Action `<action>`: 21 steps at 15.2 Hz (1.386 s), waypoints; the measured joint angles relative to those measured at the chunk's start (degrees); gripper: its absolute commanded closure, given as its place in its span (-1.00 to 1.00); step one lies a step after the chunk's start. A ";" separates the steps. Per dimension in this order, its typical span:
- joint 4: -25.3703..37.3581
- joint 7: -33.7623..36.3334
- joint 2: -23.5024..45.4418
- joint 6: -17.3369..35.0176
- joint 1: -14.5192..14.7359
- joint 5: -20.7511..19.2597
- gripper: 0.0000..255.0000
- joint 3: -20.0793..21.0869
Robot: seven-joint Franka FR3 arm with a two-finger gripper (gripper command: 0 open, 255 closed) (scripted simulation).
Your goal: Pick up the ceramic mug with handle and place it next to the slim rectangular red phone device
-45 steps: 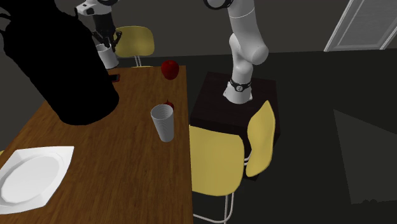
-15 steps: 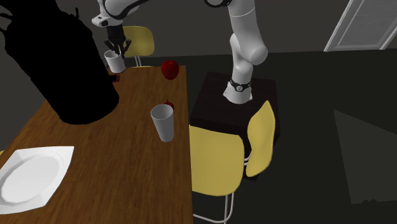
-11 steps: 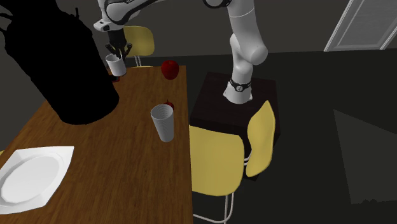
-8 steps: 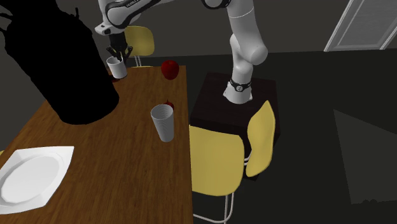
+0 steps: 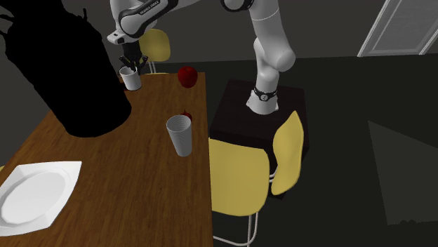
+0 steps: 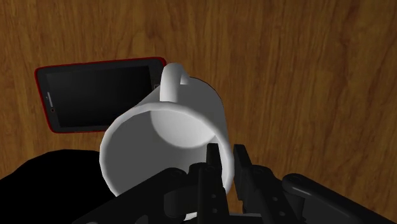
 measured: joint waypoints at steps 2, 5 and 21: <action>0.00 -0.01 0.01 0.02 -0.01 0.01 1.00 -0.01; -0.01 -0.02 0.09 0.08 -0.01 0.04 -1.00 0.01; 2.90 1.17 -3.07 -5.70 0.43 -1.85 -1.00 -0.88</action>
